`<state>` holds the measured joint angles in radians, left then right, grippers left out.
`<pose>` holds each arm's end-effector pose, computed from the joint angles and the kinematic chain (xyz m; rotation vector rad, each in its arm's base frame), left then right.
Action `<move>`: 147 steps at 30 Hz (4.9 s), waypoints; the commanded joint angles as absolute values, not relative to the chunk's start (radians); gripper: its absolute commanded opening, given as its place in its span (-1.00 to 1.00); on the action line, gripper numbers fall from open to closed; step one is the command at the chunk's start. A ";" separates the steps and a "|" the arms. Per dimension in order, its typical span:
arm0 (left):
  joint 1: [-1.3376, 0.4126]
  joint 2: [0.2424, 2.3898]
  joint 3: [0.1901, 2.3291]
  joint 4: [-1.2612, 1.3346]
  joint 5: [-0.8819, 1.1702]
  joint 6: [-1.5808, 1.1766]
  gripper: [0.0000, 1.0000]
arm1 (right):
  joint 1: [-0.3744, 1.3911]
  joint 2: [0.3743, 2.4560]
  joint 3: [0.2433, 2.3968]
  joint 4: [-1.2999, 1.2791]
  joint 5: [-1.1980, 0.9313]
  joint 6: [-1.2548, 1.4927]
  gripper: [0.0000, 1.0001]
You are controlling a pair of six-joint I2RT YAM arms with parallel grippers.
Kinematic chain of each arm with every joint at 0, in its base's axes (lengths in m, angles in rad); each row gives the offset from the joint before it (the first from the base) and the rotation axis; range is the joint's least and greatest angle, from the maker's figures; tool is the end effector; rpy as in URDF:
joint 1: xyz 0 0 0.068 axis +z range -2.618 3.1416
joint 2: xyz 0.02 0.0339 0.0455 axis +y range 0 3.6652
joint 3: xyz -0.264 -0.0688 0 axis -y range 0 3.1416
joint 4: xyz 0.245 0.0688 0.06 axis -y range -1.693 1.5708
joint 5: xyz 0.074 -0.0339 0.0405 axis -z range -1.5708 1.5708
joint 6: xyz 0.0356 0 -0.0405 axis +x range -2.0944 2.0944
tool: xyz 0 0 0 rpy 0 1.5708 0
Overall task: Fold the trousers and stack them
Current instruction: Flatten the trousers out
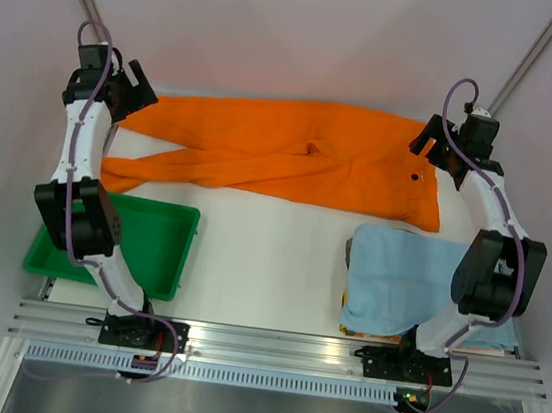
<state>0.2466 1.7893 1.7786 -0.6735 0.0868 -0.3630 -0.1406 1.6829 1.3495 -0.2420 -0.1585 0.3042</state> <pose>0.3961 0.0965 0.3594 -0.6328 2.1663 -0.1601 0.3892 -0.0494 0.2930 0.3834 2.1153 0.2653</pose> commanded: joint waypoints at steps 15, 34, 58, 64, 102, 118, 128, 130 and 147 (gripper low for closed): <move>0.252 2.281 2.100 -0.730 -0.179 -0.235 0.93 | -0.111 2.385 2.044 -0.412 -0.003 0.186 0.96; 0.256 2.451 2.169 -0.695 -0.046 -0.296 0.62 | -0.101 2.592 2.223 -0.538 0.121 0.107 -0.99; 0.097 2.557 2.313 -0.598 -0.143 -0.647 0.58 | -0.184 2.554 2.250 -0.414 0.075 0.179 -1.00; 0.078 2.539 2.319 -0.684 -0.265 -0.566 0.39 | -0.184 2.531 2.207 -0.388 0.063 0.189 -1.00; 0.015 2.620 2.436 -0.856 -0.345 -0.325 0.68 | -0.184 2.453 2.103 -0.353 0.052 0.193 -1.00; 0.061 2.427 2.183 -0.729 -0.278 -0.553 -0.79 | -0.192 2.457 2.086 -0.354 0.071 0.218 -1.00; 0.121 2.069 1.600 -0.410 -0.229 -0.822 -0.39 | -0.225 2.468 2.072 -0.348 0.046 0.252 -1.00; 0.123 2.074 1.583 -0.436 -0.230 -0.854 -0.11 | -0.225 2.464 2.069 -0.344 0.045 0.253 -1.00; 0.189 2.160 1.880 -0.403 -0.212 -0.695 -0.48 | -0.233 2.436 2.056 -0.330 0.078 0.221 -1.00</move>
<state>0.1917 2.1048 1.7287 -0.4591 -0.2478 -0.7784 -0.2024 2.4947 2.0666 -0.3077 0.0063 0.2424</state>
